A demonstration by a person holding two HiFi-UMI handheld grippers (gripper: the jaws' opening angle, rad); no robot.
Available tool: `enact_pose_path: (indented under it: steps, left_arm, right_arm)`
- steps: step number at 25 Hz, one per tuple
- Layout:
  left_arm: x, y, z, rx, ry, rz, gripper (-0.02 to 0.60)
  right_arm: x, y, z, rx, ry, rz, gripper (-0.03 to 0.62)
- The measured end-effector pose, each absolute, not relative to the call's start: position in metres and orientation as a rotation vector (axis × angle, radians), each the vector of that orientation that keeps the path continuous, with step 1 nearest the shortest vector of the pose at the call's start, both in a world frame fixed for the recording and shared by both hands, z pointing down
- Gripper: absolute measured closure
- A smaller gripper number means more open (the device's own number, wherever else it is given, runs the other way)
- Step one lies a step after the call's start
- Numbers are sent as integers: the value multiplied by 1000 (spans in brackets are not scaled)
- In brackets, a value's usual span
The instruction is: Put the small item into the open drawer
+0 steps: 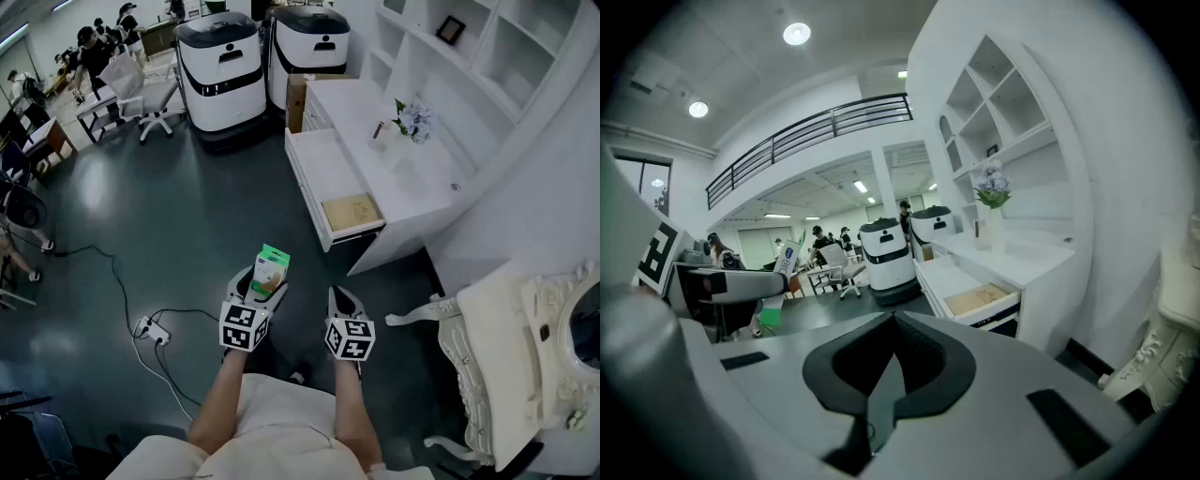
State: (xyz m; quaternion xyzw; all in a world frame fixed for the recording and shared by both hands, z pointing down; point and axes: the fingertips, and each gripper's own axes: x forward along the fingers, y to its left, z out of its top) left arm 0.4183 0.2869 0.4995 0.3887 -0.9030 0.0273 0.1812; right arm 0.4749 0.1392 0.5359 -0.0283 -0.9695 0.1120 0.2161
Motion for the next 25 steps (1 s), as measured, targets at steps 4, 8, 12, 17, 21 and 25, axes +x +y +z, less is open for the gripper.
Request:
enact_pose_path:
  steps: [4,8,12,17,21,25]
  left_arm:
    - [410,285,505,1096,-2545,65,222]
    - [397,282,510,1102,-2536,52,222]
    - [378,278,512,1112,-2515,40,222]
    - [342,273,496,1142,-2515,41,222]
    - [314,271,490,1176,-2506,46,222]
    - [282,276,496,1196,-2483,43,222]
  right_arm:
    - [468,139,541,-85,-2683,311,569]
    - [456,134,547,-73,-2668,302,569]
    - [443,123,547,-15,-2675,368,569]
    - [429,123,547,1,-2678,424,569]
    - [402,122,552,36,-2665,457,569]
    - [372,130,559,64,-2639,472,569]
